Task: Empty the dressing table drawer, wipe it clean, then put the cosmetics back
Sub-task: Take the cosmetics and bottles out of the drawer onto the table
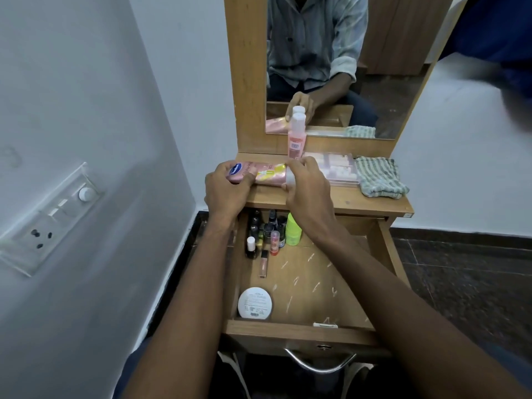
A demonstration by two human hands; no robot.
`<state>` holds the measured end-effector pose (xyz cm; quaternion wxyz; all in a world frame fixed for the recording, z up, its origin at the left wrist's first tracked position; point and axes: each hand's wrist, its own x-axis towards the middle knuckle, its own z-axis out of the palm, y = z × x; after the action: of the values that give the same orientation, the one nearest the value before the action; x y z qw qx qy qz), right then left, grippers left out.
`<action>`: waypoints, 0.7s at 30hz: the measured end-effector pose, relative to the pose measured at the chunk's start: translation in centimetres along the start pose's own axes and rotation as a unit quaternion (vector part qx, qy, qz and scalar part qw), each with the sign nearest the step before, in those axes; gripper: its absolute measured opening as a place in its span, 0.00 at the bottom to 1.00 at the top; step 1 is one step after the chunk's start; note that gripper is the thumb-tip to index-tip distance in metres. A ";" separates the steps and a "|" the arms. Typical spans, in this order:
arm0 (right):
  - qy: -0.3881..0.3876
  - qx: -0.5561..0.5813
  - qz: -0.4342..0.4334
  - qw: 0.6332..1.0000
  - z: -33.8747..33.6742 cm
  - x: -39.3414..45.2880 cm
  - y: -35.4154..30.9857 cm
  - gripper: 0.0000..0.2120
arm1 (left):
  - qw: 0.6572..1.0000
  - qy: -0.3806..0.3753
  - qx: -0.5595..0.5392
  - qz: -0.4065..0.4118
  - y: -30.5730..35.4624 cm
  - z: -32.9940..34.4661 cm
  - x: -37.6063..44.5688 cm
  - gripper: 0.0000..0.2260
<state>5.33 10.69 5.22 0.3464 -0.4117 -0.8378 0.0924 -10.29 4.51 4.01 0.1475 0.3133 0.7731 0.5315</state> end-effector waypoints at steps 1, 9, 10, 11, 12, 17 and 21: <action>0.008 0.006 0.005 1.000 0.2 0.1 -0.1 0.23 | 1.000 0.002 -0.007 -0.001 0.0 -0.1 0.0 0.31; 0.065 -0.027 -0.014 0.997 2.5 1.2 -1.5 0.22 | 0.997 0.072 -0.007 0.012 -0.4 -0.4 0.7 0.22; 0.068 -0.043 -0.019 0.997 2.7 1.4 -1.4 0.21 | 0.997 0.070 0.003 0.019 -0.6 -0.4 0.8 0.21; 0.068 -0.059 -0.024 0.996 2.7 1.5 -1.4 0.20 | 0.998 0.061 0.018 0.025 -0.6 -0.4 0.9 0.20; 0.066 -0.073 -0.025 0.995 2.7 1.6 -1.4 0.19 | 0.998 0.046 0.037 0.032 -0.7 -0.5 1.0 0.20; 0.057 -0.116 -0.044 0.991 2.4 1.6 -1.7 0.18 | 0.989 -0.046 0.107 0.093 -0.9 -0.7 1.3 0.21; 0.070 -0.161 -0.073 0.982 2.3 1.7 -1.7 0.15 | 0.979 -0.056 0.172 0.096 -0.9 -0.6 1.4 0.23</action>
<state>1.98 11.19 5.10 0.3392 -0.4052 -0.8432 -0.0988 -11.93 4.75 3.54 0.0825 0.4361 0.8097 0.3839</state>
